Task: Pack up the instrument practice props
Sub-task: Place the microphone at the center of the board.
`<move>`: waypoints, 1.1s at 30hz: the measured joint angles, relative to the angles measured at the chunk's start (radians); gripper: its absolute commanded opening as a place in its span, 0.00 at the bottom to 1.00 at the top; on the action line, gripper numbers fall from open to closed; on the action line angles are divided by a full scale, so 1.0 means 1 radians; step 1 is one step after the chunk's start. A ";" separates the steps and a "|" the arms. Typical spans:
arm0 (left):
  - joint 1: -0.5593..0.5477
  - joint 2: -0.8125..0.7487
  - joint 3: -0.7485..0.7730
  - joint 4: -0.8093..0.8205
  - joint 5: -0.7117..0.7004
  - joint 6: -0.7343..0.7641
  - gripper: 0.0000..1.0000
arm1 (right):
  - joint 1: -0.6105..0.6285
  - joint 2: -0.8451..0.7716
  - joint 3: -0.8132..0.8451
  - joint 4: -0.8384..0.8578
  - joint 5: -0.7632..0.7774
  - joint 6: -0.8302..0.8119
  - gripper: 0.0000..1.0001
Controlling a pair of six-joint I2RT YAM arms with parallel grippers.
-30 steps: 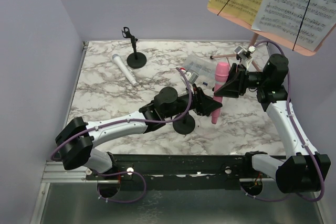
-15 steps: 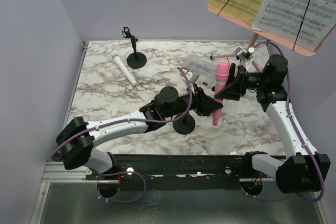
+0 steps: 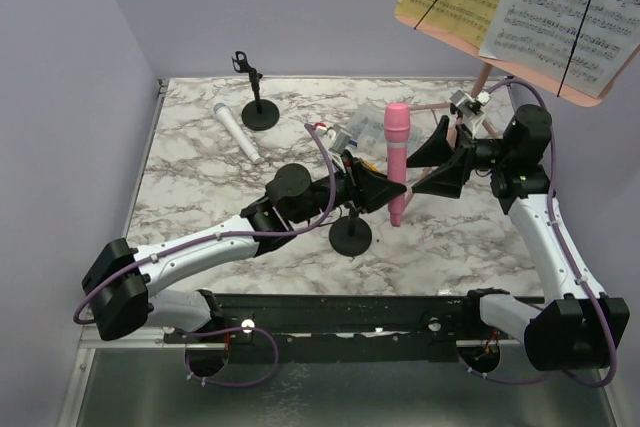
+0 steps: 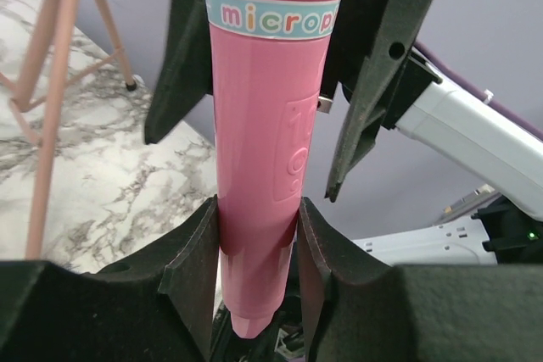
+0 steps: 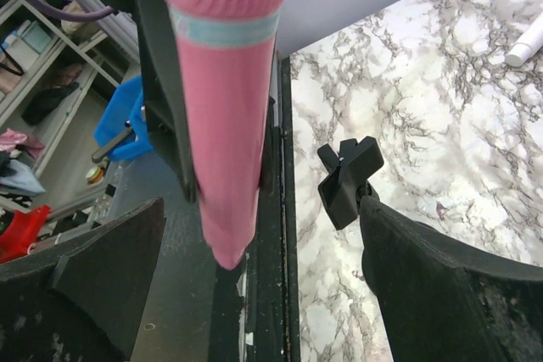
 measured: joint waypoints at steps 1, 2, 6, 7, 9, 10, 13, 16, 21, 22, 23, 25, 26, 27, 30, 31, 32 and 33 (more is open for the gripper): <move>0.012 -0.011 -0.006 -0.003 -0.004 0.003 0.00 | -0.002 0.000 0.000 0.000 0.000 -0.003 1.00; 0.018 -0.016 -0.008 -0.005 -0.005 0.005 0.00 | -0.003 0.000 0.000 0.000 0.000 -0.005 1.00; 0.063 -0.060 -0.010 -0.045 -0.018 0.021 0.00 | -0.013 -0.001 0.000 0.000 0.000 -0.019 1.00; 0.076 -0.074 -0.010 -0.061 -0.025 0.027 0.00 | -0.020 -0.001 0.000 0.000 0.000 -0.024 1.00; 0.103 -0.099 -0.009 -0.095 -0.037 0.042 0.00 | -0.032 -0.003 -0.005 0.001 0.000 -0.035 1.00; 0.109 -0.106 -0.009 -0.106 -0.040 0.045 0.00 | -0.038 -0.005 -0.010 0.001 0.000 -0.042 1.00; 0.153 -0.143 -0.009 -0.168 -0.063 0.068 0.00 | -0.048 -0.007 -0.031 -0.001 0.000 -0.071 1.00; 0.204 -0.178 -0.009 -0.230 -0.092 0.087 0.00 | -0.055 -0.010 -0.061 -0.038 0.000 -0.150 1.00; 0.285 -0.232 -0.010 -0.308 -0.151 0.105 0.00 | -0.061 -0.010 -0.071 -0.287 0.010 -0.462 1.00; 0.299 -0.240 -0.010 -0.321 -0.162 0.106 0.00 | -0.061 -0.010 -0.074 -0.320 0.022 -0.509 1.00; 0.311 -0.245 -0.011 -0.329 -0.169 0.107 0.00 | -0.061 -0.012 -0.082 -0.344 0.033 -0.549 1.00; 0.343 -0.257 -0.016 -0.358 -0.191 0.109 0.00 | -0.066 -0.020 -0.108 -0.378 0.053 -0.608 1.00; 0.362 -0.259 -0.018 -0.371 -0.202 0.110 0.00 | -0.069 -0.024 -0.121 -0.391 0.061 -0.629 1.00; 0.373 -0.259 -0.020 -0.378 -0.208 0.110 0.00 | -0.072 -0.028 -0.132 -0.401 0.070 -0.645 1.00; 0.440 -0.259 -0.037 -0.410 -0.223 0.108 0.00 | -0.083 -0.036 -0.156 -0.413 0.095 -0.678 1.00; 0.470 -0.258 -0.046 -0.415 -0.227 0.101 0.00 | -0.087 -0.039 -0.164 -0.414 0.105 -0.686 1.00; 0.505 -0.257 -0.058 -0.419 -0.229 0.093 0.00 | -0.090 -0.041 -0.171 -0.415 0.114 -0.693 1.00; 0.537 -0.257 -0.071 -0.420 -0.229 0.081 0.00 | -0.095 -0.045 -0.179 -0.416 0.128 -0.703 1.00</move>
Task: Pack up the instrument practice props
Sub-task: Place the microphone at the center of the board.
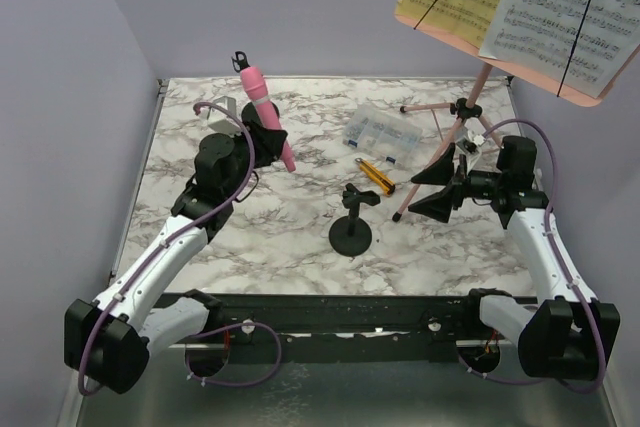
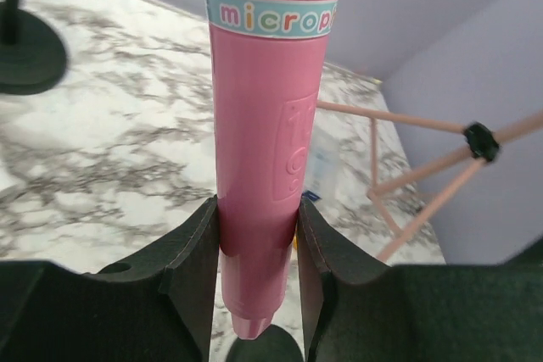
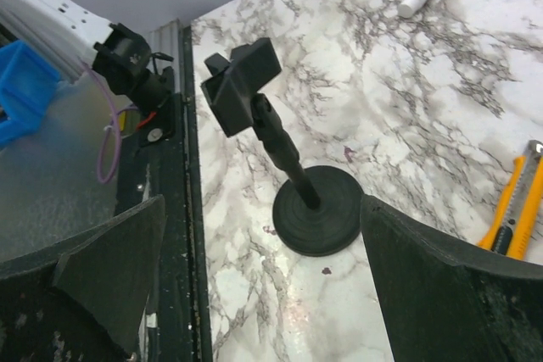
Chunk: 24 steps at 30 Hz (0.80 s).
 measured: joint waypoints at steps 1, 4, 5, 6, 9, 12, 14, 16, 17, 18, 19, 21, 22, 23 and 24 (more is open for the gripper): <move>0.036 0.001 -0.014 -0.001 0.000 -0.015 0.00 | -0.002 -0.002 -0.005 -0.001 0.009 -0.006 1.00; 0.121 0.007 -0.054 -0.010 0.000 -0.049 0.00 | -0.003 -0.005 -0.015 -0.003 0.045 -0.021 1.00; 0.146 0.011 -0.064 -0.011 0.001 -0.060 0.00 | -0.003 -0.005 -0.017 -0.003 0.056 -0.025 1.00; 0.168 0.018 -0.072 -0.013 0.002 -0.068 0.00 | -0.004 -0.005 -0.018 -0.003 0.066 -0.028 1.00; 0.259 0.056 -0.087 -0.018 0.026 -0.094 0.00 | -0.006 -0.012 -0.018 -0.003 0.123 -0.045 1.00; 0.290 0.071 -0.087 -0.011 0.047 -0.098 0.00 | -0.006 -0.017 -0.018 -0.003 0.137 -0.051 1.00; 0.327 0.111 -0.087 -0.004 0.064 -0.100 0.00 | -0.007 -0.020 -0.018 -0.003 0.145 -0.053 1.00; 0.356 0.153 -0.087 -0.004 0.075 -0.100 0.00 | -0.007 -0.021 -0.018 -0.003 0.152 -0.057 1.00; 0.377 0.186 -0.087 -0.005 0.085 -0.100 0.00 | -0.007 -0.021 -0.018 -0.003 0.155 -0.058 1.00; 0.387 0.206 -0.087 -0.005 0.090 -0.100 0.00 | -0.007 -0.021 -0.018 -0.003 0.158 -0.059 1.00; 0.398 0.230 -0.087 -0.006 0.097 -0.100 0.00 | -0.007 -0.022 -0.018 -0.003 0.160 -0.060 1.00; 0.417 0.266 -0.086 -0.006 0.107 -0.100 0.00 | -0.007 -0.022 -0.018 -0.003 0.163 -0.060 1.00; 0.427 0.283 -0.085 -0.005 0.112 -0.100 0.00 | -0.007 -0.022 -0.018 -0.003 0.166 -0.060 1.00; 0.439 0.306 -0.082 -0.005 0.120 -0.100 0.00 | -0.007 -0.023 -0.018 -0.003 0.167 -0.060 1.00; 0.444 0.316 -0.079 -0.005 0.123 -0.100 0.00 | -0.007 -0.025 -0.018 -0.003 0.169 -0.061 1.00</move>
